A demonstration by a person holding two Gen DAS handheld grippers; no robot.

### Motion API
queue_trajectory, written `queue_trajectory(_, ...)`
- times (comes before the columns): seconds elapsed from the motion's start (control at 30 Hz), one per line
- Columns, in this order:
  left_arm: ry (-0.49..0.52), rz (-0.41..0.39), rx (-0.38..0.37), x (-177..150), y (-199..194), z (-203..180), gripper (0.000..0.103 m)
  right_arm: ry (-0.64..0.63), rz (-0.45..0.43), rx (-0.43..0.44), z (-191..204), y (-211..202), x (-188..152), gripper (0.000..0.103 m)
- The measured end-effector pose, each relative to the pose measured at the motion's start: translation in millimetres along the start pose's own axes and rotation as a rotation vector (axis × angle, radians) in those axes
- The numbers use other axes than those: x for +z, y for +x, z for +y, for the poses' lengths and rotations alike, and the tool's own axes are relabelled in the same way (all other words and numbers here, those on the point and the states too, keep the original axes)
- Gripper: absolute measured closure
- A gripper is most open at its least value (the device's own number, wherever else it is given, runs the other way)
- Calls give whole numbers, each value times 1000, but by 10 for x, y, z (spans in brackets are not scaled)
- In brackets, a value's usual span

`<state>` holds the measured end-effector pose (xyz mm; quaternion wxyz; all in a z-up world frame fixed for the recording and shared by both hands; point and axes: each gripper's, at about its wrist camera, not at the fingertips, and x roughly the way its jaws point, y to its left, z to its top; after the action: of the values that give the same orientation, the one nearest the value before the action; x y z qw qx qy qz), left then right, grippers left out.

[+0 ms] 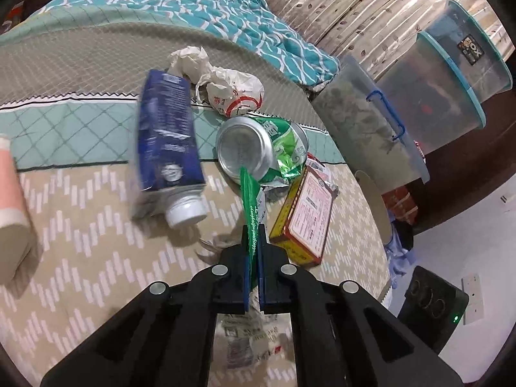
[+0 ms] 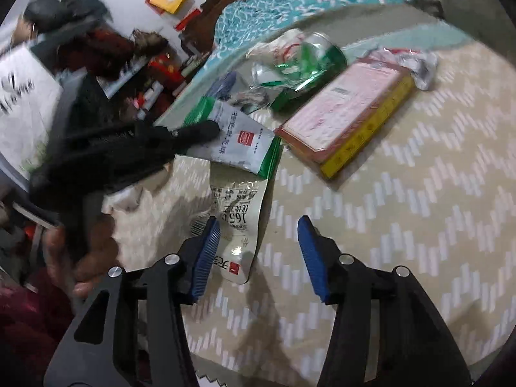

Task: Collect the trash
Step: 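Grasp the green snack wrapper with the left gripper while the right grasps a wrapper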

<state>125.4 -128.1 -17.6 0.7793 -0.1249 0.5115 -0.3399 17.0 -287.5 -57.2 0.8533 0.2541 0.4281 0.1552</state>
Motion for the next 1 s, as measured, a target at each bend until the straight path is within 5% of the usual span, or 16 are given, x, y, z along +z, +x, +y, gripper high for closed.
queue_trajectory(0.3,-65,-80,-12,-395,-729,368,100,77,35,124,-49,98,-23,52)
queue_trajectory(0.47,-164,-48,41,-634,-718,705,100,114,67,203,-36,183,-4,52)
queue_trajectory(0.63,-350,-35,-101,-733,-653,1117,100,6,150,221,360,448,-17,52)
queue_trajectory(1.0,-344,-64,-137,-780,-667,1254,100,-15,189,252,726,808,-23,61)
